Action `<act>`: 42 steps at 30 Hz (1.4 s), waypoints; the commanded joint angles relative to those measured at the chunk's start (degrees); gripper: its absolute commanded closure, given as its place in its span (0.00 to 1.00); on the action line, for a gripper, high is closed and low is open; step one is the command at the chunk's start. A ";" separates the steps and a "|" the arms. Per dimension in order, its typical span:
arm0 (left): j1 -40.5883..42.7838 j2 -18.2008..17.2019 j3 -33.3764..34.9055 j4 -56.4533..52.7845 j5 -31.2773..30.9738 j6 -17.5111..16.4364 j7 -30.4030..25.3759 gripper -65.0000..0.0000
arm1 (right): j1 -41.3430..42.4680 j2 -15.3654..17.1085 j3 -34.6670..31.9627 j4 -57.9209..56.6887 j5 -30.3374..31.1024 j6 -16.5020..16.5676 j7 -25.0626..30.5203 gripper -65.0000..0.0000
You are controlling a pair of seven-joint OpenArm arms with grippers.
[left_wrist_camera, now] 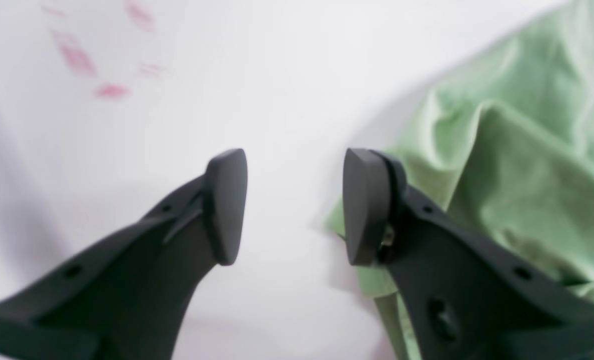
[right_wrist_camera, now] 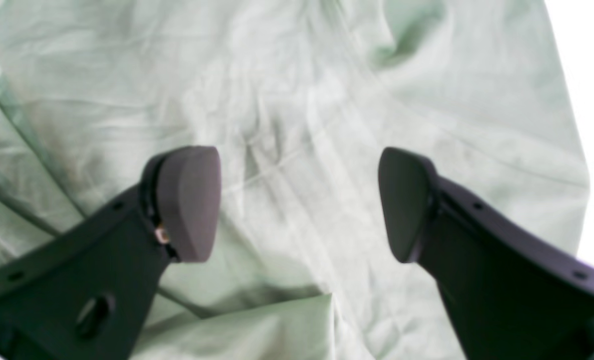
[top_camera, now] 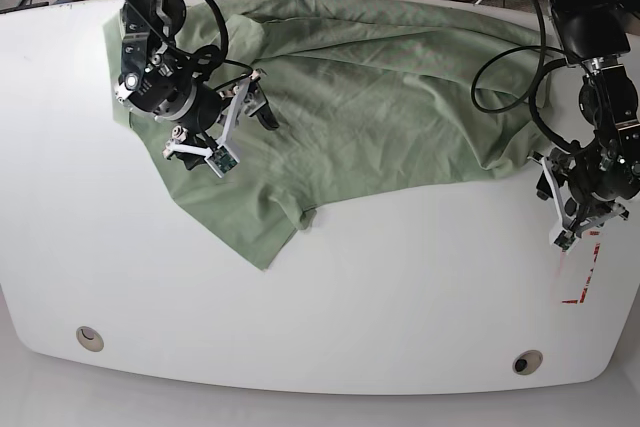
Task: Layout the t-shirt on the table in an organized manner, then fold the t-shirt properly
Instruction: 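Move both open grippers inward over the polo's body, then lower the left gripper to the polo's side edge near the hem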
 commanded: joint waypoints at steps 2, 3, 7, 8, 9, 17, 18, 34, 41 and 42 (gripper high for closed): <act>0.65 1.54 -0.13 5.12 -1.81 -0.10 2.64 0.56 | 0.61 0.33 0.19 1.16 0.87 -0.03 1.37 0.29; 1.79 2.07 -0.13 6.18 -1.90 -0.10 3.70 0.56 | 0.61 0.33 0.19 1.16 0.87 -0.03 1.37 0.29; 4.69 4.09 -0.22 7.67 -1.90 -0.10 4.31 0.56 | 0.70 0.33 0.19 1.16 0.87 -0.03 1.37 0.29; 5.83 4.80 -0.13 7.76 -1.72 -0.10 4.31 0.56 | 0.78 0.33 0.19 1.16 0.87 -0.03 1.37 0.29; 6.54 5.15 -0.13 7.76 -1.63 -0.10 4.22 0.56 | 0.78 0.33 0.19 1.16 0.87 -0.03 1.37 0.29; 10.49 6.64 -0.31 7.58 -1.63 -0.10 2.91 0.56 | 0.78 0.33 0.19 1.16 0.87 -0.03 1.37 0.29; 11.02 6.73 -0.31 7.58 -1.54 -0.10 2.29 0.56 | 0.78 0.33 0.19 1.16 0.87 -0.03 1.37 0.29; 12.52 6.82 -0.22 -0.33 -1.98 -0.10 0.36 0.56 | 0.78 0.33 0.19 1.16 0.87 -0.03 1.46 0.29; 9.70 6.47 -0.40 -2.70 -1.72 -0.10 0.27 0.56 | 0.70 0.33 0.19 1.07 0.87 -0.03 1.46 0.29; 9.17 5.94 -0.40 -3.23 -1.72 -0.10 0.27 0.56 | 0.70 0.33 0.19 1.07 0.87 -0.03 1.46 0.29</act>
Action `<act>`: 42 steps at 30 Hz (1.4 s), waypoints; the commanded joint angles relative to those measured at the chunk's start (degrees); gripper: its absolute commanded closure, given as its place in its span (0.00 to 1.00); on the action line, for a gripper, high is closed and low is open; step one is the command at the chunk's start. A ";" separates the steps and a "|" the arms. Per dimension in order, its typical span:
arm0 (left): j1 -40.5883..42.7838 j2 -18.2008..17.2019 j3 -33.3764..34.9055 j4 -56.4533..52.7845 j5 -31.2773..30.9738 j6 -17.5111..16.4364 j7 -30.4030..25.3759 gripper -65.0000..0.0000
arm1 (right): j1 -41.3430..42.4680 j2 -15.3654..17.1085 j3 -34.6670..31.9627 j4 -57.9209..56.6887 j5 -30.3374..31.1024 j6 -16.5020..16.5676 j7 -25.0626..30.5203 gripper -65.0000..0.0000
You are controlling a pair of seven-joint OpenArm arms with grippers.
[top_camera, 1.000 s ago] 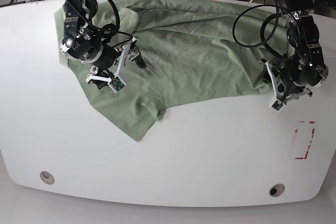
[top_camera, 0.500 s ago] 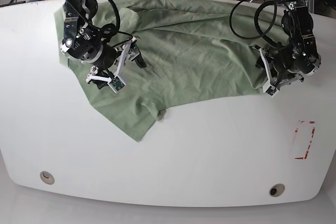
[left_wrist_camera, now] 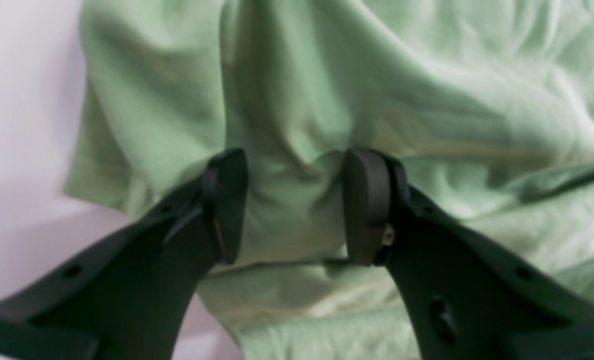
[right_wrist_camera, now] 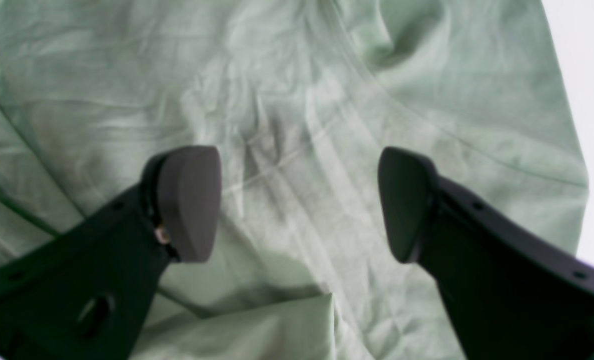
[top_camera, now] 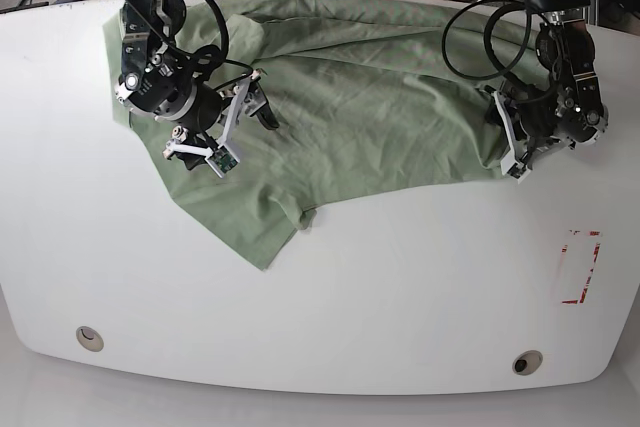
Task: Layout the t-shirt on the table in an organized manner, then fold the t-shirt properly
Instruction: 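Lower the left gripper to the polo's side edge near the hem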
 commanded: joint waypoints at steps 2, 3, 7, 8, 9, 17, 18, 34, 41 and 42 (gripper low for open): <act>-2.76 -2.52 -0.33 -0.48 -0.45 -0.06 -0.56 0.56 | 0.70 0.35 0.19 1.07 0.96 -0.03 1.44 0.29; -3.38 -2.96 -0.33 -1.01 -0.54 -0.06 -0.83 0.56 | 0.70 0.35 0.19 1.07 0.96 -0.03 1.44 0.29; -5.84 -4.02 -0.33 -3.38 -0.54 -0.06 -1.62 0.56 | 0.70 0.35 0.19 0.98 0.96 -0.03 1.44 0.29; -6.63 -4.63 -0.33 -4.35 -0.54 -0.06 -1.62 0.56 | 0.70 0.35 0.19 0.98 0.96 -0.03 1.44 0.29; -7.25 -5.07 -0.33 -5.14 -0.54 -0.06 -1.70 0.56 | 0.70 0.35 0.19 0.98 0.96 -0.03 1.44 0.29; -13.05 -7.98 0.19 -13.58 -0.28 -0.06 -3.81 0.56 | 0.70 0.35 0.19 0.98 0.96 -0.03 1.44 0.29; -13.58 -8.06 0.19 -14.46 -0.28 -0.06 -4.61 0.56 | 0.70 0.35 0.19 0.98 0.96 -0.03 1.44 0.29; -18.85 -9.38 0.19 -17.27 -0.19 -0.06 -6.19 0.56 | 0.70 0.35 0.19 0.98 1.14 -0.03 1.44 0.29; -19.29 -9.29 0.19 -17.27 2.80 -0.06 -9.70 0.56 | 0.70 0.35 0.19 0.98 1.05 -0.03 1.44 0.29; -19.38 -9.21 0.28 -17.27 3.50 -0.06 -9.97 0.56 | 0.70 0.35 0.19 0.98 1.05 -0.03 1.44 0.29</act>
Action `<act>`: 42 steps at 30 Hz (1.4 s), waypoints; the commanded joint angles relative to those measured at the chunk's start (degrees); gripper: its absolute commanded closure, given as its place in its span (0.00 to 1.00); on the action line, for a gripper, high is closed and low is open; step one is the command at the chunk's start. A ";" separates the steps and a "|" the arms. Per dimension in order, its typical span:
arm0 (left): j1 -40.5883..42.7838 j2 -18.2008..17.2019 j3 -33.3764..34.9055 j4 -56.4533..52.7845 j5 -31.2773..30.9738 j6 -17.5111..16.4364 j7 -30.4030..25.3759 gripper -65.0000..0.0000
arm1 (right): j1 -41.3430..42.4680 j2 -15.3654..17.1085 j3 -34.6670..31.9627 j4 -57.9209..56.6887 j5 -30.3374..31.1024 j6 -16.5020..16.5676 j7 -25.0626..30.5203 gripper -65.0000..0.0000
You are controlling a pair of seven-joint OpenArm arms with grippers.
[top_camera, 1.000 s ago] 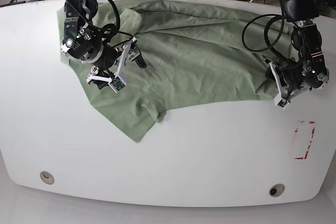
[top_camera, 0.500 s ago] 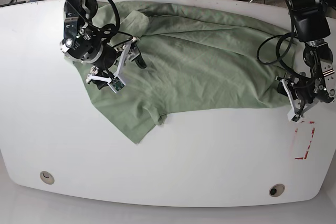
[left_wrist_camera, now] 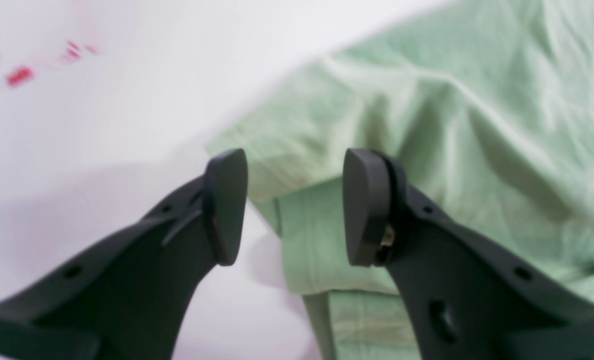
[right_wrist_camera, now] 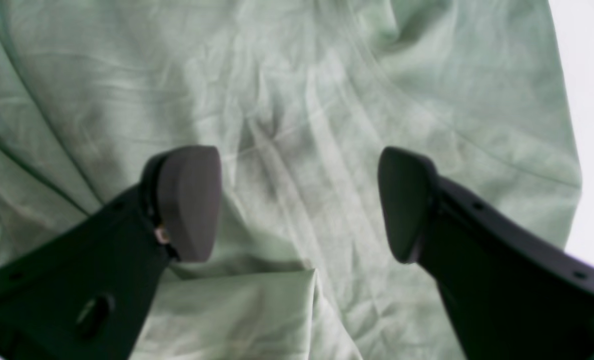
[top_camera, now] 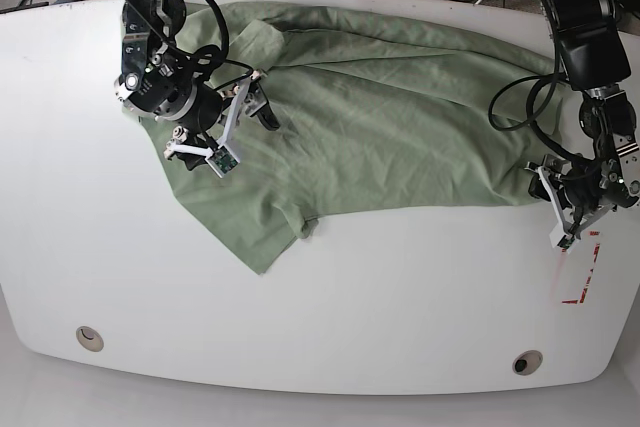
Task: Layout the t-shirt on the table in an organized manner, then fold the t-shirt properly
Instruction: 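Lower the left gripper to the polo's side edge near the hem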
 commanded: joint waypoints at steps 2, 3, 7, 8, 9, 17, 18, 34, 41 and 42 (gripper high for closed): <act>-2.40 -0.77 0.13 0.83 1.15 -0.06 -1.18 0.56 | 0.67 0.35 0.22 1.03 0.92 -0.03 1.24 0.29; -2.49 -0.77 0.57 0.91 1.06 -0.06 -1.18 0.56 | 0.67 0.35 0.22 1.03 0.92 -0.03 1.24 0.29; -2.66 -0.77 1.36 1.88 0.97 -0.06 -1.18 0.56 | 0.67 0.35 0.22 1.03 0.92 -0.03 1.24 0.29; -2.66 -0.77 1.36 2.15 0.97 -0.06 -1.18 0.56 | 0.67 0.35 0.22 1.03 0.92 -0.03 1.24 0.29; -2.40 -0.77 1.27 2.76 1.06 -0.06 -1.18 0.56 | 0.67 0.35 0.22 1.03 0.92 -0.03 1.24 0.29; 1.38 -0.77 -0.40 9.18 1.32 -0.06 -1.36 0.56 | 0.67 0.26 0.22 1.03 0.92 -0.03 1.24 0.29; 1.91 -0.77 -0.48 10.58 1.32 -0.06 -1.36 0.56 | 0.67 0.17 0.22 1.03 0.92 -0.03 1.24 0.29; 7.36 2.40 -0.57 17.35 1.06 -0.06 -1.27 0.56 | 1.11 -1.41 -0.22 1.20 0.83 -0.03 1.24 0.29; 9.29 3.89 -0.84 18.15 1.06 -0.06 -1.18 0.56 | 0.67 -1.41 -0.22 1.20 0.83 -0.03 1.24 0.29; 9.38 4.33 -1.10 18.32 1.06 -0.06 -1.18 0.56 | 0.67 -1.41 -0.22 1.20 0.83 -0.03 1.24 0.29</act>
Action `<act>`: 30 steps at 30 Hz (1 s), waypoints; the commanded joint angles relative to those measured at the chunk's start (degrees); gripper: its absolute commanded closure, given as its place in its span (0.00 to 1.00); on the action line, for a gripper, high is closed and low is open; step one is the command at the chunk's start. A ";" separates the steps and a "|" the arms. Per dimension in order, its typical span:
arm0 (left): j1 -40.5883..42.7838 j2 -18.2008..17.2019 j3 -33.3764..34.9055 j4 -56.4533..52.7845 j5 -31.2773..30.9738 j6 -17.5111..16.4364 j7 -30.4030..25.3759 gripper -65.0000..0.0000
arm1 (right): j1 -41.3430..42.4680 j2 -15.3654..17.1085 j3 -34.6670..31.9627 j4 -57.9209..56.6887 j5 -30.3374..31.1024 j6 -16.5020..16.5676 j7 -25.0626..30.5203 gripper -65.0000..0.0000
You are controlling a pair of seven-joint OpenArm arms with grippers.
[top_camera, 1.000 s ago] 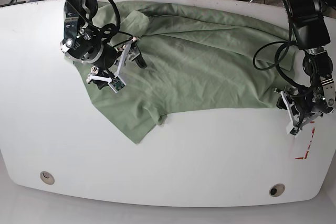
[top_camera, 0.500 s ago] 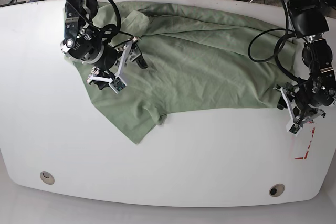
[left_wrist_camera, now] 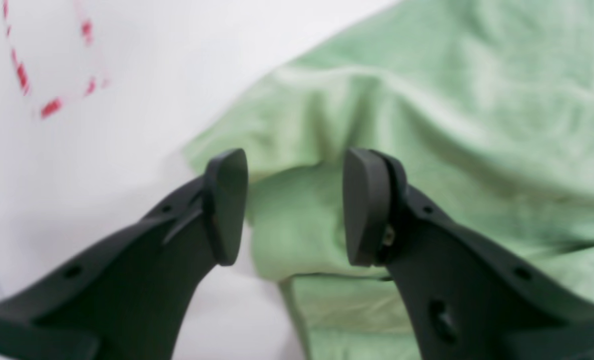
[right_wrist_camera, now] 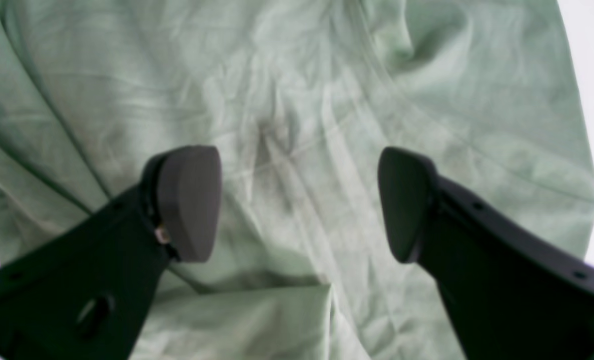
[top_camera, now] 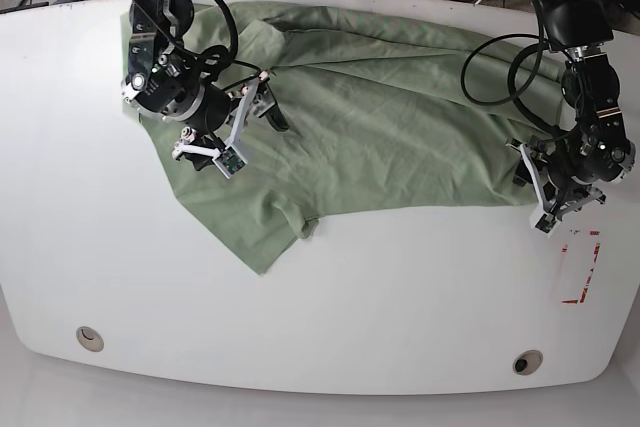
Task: Layout the t-shirt on the table in an organized manner, then fold the t-shirt properly
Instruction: 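Lower the left gripper to the polo's side edge near the hem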
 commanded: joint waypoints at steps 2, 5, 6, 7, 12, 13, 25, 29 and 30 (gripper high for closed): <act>-0.45 0.51 -1.56 1.12 -0.43 -0.06 -0.61 0.56 | 0.54 0.43 0.17 1.18 0.85 -0.05 1.24 0.29; 0.60 1.56 -3.15 1.21 -0.25 -0.06 -0.61 0.56 | 0.54 0.34 0.17 1.18 1.12 -0.05 1.24 0.29; 0.69 1.74 -3.59 1.21 -0.16 -0.06 -0.61 0.56 | 0.54 0.34 0.17 1.18 1.20 -0.05 1.24 0.29; 0.86 1.74 -3.67 1.21 -0.16 -0.06 -0.61 0.56 | 0.54 0.34 0.17 1.18 1.12 -0.05 1.24 0.29; 1.30 1.83 -3.94 2.44 -0.43 -0.06 -0.53 0.56 | 0.54 0.34 0.17 1.18 1.20 -0.05 1.24 0.29; 2.01 1.83 -3.94 2.97 -0.43 -0.06 -0.53 0.56 | 0.54 0.43 0.17 1.18 1.20 -0.05 1.24 0.29; 2.97 1.83 -4.11 4.64 -0.52 -0.06 2.46 0.56 | 0.54 0.34 0.17 1.09 1.29 -0.05 1.33 0.29; 2.89 1.83 -4.11 4.64 -0.52 -0.06 2.73 0.56 | 0.54 0.34 0.17 1.09 1.29 -0.05 1.33 0.29; 2.97 1.83 -4.20 4.64 -0.52 -0.06 2.73 0.56 | 0.54 0.34 0.17 1.09 1.29 -0.05 1.33 0.29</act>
